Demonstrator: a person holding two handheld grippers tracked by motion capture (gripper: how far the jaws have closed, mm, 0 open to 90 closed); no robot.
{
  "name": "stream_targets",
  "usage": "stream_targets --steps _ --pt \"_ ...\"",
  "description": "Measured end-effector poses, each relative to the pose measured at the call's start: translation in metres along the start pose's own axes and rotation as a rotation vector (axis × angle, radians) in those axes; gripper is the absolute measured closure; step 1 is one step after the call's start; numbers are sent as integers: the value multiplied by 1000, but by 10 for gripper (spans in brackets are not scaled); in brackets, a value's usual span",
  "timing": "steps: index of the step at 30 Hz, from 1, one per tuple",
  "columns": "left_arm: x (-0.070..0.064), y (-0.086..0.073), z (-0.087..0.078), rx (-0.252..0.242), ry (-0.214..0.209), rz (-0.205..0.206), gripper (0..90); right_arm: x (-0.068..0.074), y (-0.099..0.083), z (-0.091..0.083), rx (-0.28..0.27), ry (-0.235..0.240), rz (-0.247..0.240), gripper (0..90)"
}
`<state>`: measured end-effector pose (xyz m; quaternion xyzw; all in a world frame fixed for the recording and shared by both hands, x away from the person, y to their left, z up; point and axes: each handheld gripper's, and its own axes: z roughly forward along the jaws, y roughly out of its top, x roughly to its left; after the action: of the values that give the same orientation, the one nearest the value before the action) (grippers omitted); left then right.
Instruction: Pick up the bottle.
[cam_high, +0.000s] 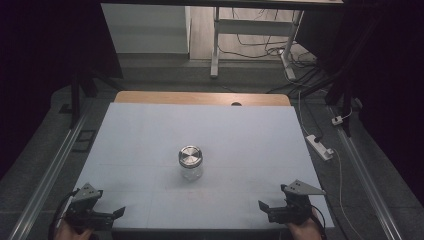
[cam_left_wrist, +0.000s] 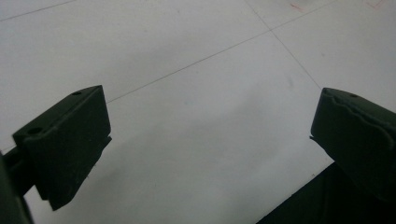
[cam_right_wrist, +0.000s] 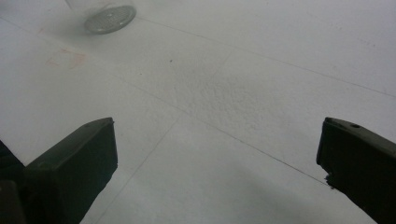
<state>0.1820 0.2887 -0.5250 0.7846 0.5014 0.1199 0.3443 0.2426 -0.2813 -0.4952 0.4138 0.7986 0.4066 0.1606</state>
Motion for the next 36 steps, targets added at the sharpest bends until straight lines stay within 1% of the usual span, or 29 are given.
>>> stream_targets --steps 6,12,13,14,15,18,19,21,22,23,27,29,30,32,33,34,35,36 --pt "1 1 0 -9 -12 -2 0 -2 0 1 6 11 12 0" --pt "-1 4 -2 -24 -11 10 0 0 0 2 18 18 -3 0" --pt "-2 5 -2 -27 -13 14 0 0 0 2 19 18 -6 0" --pt "-5 8 -2 -31 -11 28 0 0 0 2 20 18 -7 0" --pt "-5 8 -2 -31 -11 28 0 0 1 2 22 19 -8 0" --pt "-7 10 -1 -29 -17 53 0 0 1 2 24 20 -9 0" --pt "-8 12 0 -30 -36 69 0 0 1 3 26 21 -9 0" --pt "-9 13 1 -33 -45 75 0 0 1 3 27 21 -10 0" --pt "-9 15 2 -35 -63 85 0 0 1 3 27 22 -10 0" --pt "-9 15 2 -35 -63 85 0 0 1 3 27 22 -10 0" --pt "-11 20 5 -53 -91 109 0 1 1 3 32 22 -11 0" --pt "-11 23 7 -62 -113 123 0 1 1 3 33 21 -11 0" --pt "-11 24 9 -77 -137 143 0 1 1 3 33 21 -13 0" --pt "-11 25 10 -82 -142 149 0 1 1 3 34 22 -14 0" --pt "-12 26 12 -89 -146 162 0 1 1 3 35 23 -15 0" --pt "-13 27 13 -115 -146 183 0 1 1 4 35 24 -16 0" --pt "-13 27 13 -115 -146 183 0 1 1 4 35 24 -16 0" --pt "-14 28 14 -126 -146 187 0 1 1 4 37 25 -16 0"
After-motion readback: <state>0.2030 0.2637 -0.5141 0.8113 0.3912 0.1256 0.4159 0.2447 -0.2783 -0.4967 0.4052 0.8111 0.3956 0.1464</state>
